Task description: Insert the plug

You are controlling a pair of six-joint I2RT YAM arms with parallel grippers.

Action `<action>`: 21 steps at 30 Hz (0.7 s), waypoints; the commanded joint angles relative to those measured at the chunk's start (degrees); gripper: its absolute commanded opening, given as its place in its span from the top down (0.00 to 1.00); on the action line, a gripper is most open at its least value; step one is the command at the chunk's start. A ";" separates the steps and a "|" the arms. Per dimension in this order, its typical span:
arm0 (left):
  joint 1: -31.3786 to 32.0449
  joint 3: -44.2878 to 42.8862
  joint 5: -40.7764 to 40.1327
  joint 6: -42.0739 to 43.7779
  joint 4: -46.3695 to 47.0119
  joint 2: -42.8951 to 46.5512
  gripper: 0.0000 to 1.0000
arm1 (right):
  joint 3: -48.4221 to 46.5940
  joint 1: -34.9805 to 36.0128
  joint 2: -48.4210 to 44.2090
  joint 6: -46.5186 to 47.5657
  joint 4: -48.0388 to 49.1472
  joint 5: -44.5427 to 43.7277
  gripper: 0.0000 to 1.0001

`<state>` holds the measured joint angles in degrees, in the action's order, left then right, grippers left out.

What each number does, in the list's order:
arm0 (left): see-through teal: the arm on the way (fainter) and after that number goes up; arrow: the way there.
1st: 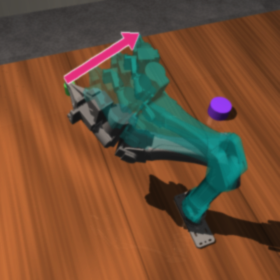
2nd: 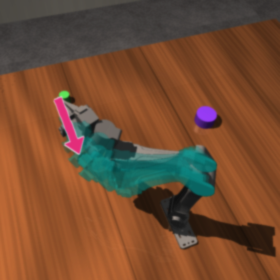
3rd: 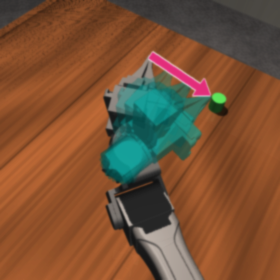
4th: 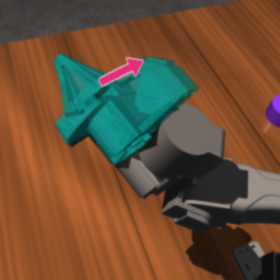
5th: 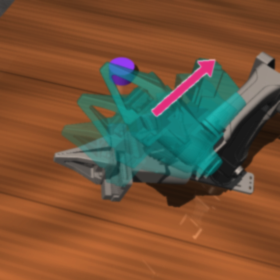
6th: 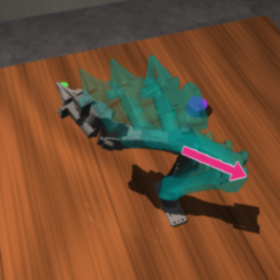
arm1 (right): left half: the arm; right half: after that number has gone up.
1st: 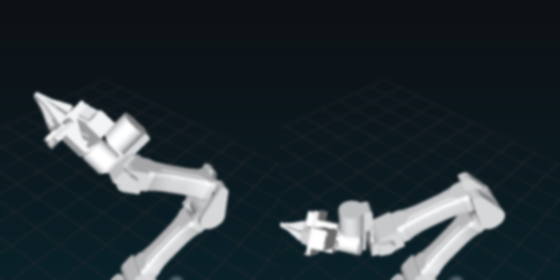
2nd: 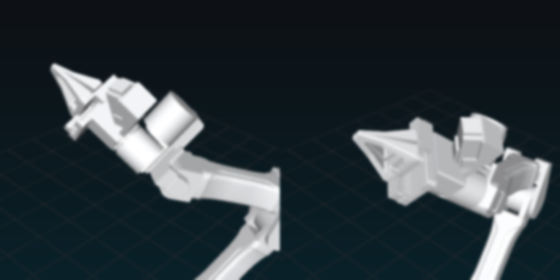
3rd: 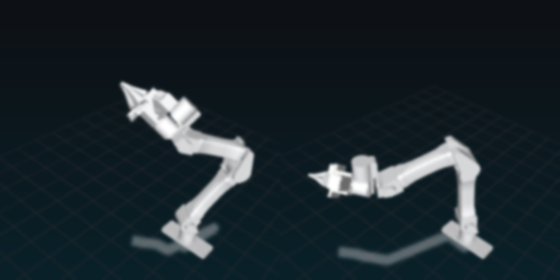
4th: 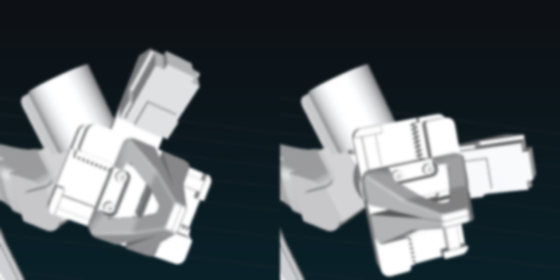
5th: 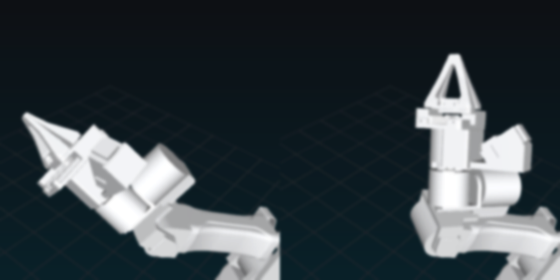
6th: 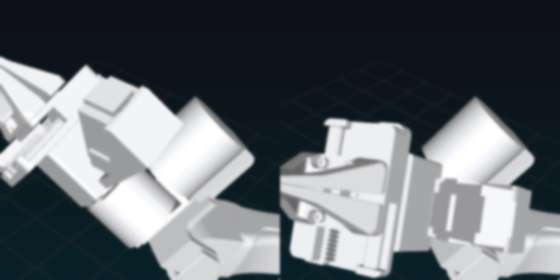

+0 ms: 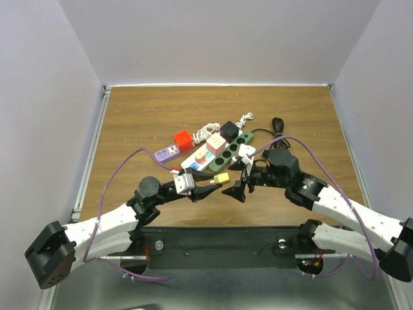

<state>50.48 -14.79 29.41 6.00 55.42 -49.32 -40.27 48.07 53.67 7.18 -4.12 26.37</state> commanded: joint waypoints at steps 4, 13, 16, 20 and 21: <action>0.15 1.69 -8.57 0.24 5.58 1.68 1.00 | -0.07 0.18 -5.06 -5.33 7.02 -8.87 0.00; 0.15 2.75 -10.60 0.42 6.98 3.70 1.00 | 0.72 0.18 -6.30 -10.34 9.92 -19.66 0.00; 0.15 3.27 -8.67 0.07 6.63 4.76 1.00 | 0.20 -0.17 -5.16 -12.01 10.45 -24.69 0.00; 0.23 3.97 -6.47 -0.11 6.98 5.73 1.00 | -0.25 -0.87 -3.84 -14.11 11.94 -28.47 0.00; 0.15 4.06 -6.64 -0.20 6.98 5.55 1.00 | -0.25 -1.14 -4.27 -14.56 12.29 -28.91 0.00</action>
<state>50.19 -11.25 19.22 5.98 57.69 -44.88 -39.99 47.99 49.58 -4.40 2.81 4.75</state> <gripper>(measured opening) 0.421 0.998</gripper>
